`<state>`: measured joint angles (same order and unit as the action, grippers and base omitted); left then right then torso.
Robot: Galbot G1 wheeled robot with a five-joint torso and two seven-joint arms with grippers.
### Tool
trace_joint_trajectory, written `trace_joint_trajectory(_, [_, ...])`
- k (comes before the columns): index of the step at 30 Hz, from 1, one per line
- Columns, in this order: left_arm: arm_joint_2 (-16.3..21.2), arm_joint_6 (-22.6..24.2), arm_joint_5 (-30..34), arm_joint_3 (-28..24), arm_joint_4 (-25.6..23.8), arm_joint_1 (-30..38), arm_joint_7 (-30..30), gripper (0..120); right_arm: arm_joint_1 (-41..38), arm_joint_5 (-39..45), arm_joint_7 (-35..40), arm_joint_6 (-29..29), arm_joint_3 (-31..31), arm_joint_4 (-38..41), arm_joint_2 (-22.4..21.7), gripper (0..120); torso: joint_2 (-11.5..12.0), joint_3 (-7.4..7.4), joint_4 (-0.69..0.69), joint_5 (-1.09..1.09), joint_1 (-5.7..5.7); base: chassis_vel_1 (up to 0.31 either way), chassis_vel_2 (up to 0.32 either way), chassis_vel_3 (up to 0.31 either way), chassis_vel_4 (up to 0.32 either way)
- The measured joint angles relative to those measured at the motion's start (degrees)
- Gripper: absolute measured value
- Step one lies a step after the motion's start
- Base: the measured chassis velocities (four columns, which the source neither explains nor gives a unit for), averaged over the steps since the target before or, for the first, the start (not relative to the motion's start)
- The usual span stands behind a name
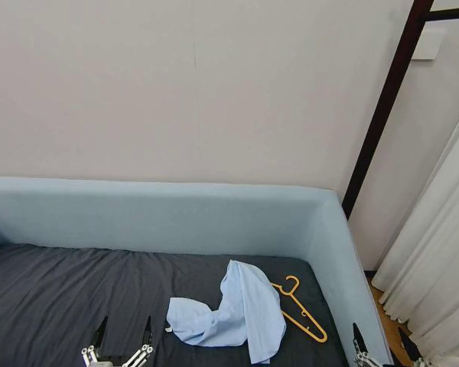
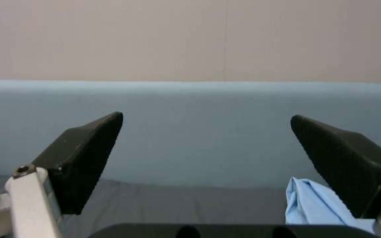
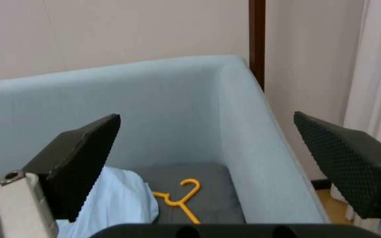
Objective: Pick up the clothes from the sofa and hang them on the clothes hanger.
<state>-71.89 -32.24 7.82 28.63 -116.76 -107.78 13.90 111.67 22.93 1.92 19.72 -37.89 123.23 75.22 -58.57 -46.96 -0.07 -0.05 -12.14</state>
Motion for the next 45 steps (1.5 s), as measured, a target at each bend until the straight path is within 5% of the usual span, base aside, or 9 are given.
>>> trace_joint_trajectory(11, [-1.67,-0.27,-0.01,-0.11,1.31,0.4,0.09,100,-0.83,7.27,1.22,-6.04,1.58,0.03,-8.99,100,0.0,0.0,-0.01,0.0,0.0,0.0,0.0,0.0,0.0])
trace_joint_trajectory(18, [-2.63,-0.53,-1.44,-0.04,2.13,-0.16,0.19,100,-7.54,29.97,4.93,-22.0,0.9,1.53,-21.53,100,0.0,-0.01,0.01,0.01,0.0,0.0,0.0,0.0,0.0])
trace_joint_trajectory(21, [-2.18,-0.59,-2.32,-0.67,2.66,0.25,0.41,100,-10.77,33.32,5.16,-25.55,0.71,-0.11,-25.91,100,0.0,-0.01,-0.01,0.01,0.0,0.0,0.0,0.0,0.0])
trace_joint_trajectory(25, [-2.75,-0.61,-2.8,-0.4,2.69,-0.43,0.48,100,-20.1,34.13,4.87,-28.78,5.9,-3.59,-32.41,100,0.0,-0.01,-0.03,0.02,-0.01,0.0,0.0,0.0,0.0])
trace_joint_trajectory(28, [-4.73,-1.74,-2.8,0.5,3.07,-1.89,0.82,100,-33.47,33.34,4.18,-30.9,18.59,-8.26,-36.5,100,0.0,-0.01,0.03,0.0,-0.01,0.0,0.0,0.0,0.0])
trace_joint_trajectory(32, [-5.72,-2.65,-3.02,0.81,3.48,-2.68,1.02,100,-43.57,33.17,4.24,-31.83,28.55,-12.1,-37.05,100,0.0,-0.01,0.02,0.03,-0.01,0.0,0.0,0.0,0.0])
trace_joint_trajectory(35, [-7.19,-3.91,-3.94,1.25,4.14,-3.48,1.6,100,-61.51,33.39,4.59,-33.92,46.43,-21.81,-34.46,100,0.0,-0.01,0.01,-0.01,-0.01,0.0,0.0,0.0,0.0])
trace_joint_trajectory(45, [-9.69,-4.57,-4.44,1.98,4.21,-4.69,2.02,100,-73.94,30.25,4.88,-37.01,59.62,-36.61,-24.09,100,0.01,-0.01,-0.01,0.0,-0.02,0.0,0.0,0.0,0.0])
